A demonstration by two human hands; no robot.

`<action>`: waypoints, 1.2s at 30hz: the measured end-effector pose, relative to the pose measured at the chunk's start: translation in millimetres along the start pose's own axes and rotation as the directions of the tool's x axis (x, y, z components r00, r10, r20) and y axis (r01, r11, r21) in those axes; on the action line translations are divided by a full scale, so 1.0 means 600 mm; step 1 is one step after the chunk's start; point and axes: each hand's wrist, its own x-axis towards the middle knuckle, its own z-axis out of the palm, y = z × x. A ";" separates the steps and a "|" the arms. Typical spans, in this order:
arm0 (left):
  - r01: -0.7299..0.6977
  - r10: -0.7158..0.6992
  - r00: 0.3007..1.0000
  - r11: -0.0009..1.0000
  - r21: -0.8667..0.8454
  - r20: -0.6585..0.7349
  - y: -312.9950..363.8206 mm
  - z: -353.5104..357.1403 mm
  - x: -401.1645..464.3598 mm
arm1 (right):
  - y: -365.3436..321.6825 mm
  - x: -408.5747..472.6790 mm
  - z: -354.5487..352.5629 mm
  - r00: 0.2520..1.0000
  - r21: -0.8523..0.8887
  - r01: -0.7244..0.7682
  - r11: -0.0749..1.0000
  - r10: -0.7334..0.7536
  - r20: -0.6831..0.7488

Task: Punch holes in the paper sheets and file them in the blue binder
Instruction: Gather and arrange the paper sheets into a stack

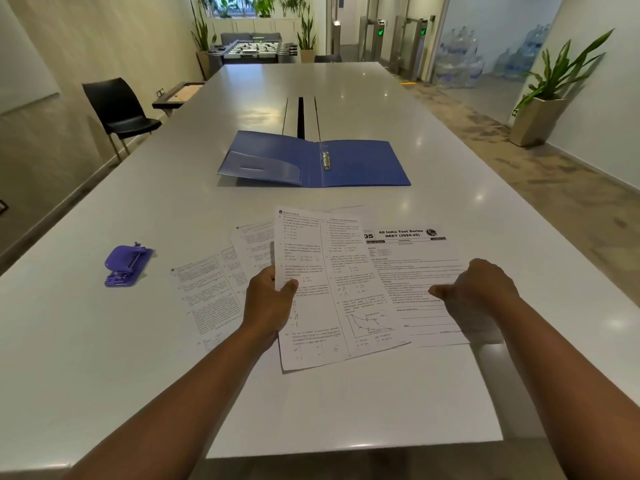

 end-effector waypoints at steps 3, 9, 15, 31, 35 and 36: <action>0.010 -0.010 1.000 1.000 -0.019 0.003 0.000 -0.002 -0.001 | 0.004 0.001 0.001 1.000 0.007 -0.030 1.000 0.030 -0.004; 0.023 -0.023 1.000 0.999 -0.034 0.005 -0.001 -0.004 -0.002 | 0.003 -0.004 -0.001 0.998 -0.002 -0.066 0.998 0.066 0.005; 0.014 -0.014 1.000 0.999 -0.038 0.011 -0.002 -0.006 -0.003 | 0.022 -0.007 -0.006 0.998 0.439 -0.066 0.896 0.066 0.014; 0.029 -0.040 0.996 0.990 -0.139 -0.079 0.028 -0.045 0.008 | 0.034 -0.011 -0.072 0.985 0.717 0.096 0.690 0.036 -0.166; 0.041 -0.050 0.995 0.994 -0.098 -0.088 0.035 -0.074 0.025 | 0.029 -0.009 -0.086 0.977 0.730 0.176 0.661 -0.028 -0.210; 0.053 -0.062 0.994 0.993 -0.105 -0.088 0.034 -0.080 0.030 | 0.026 -0.010 -0.089 0.976 0.747 0.188 0.637 -0.037 -0.215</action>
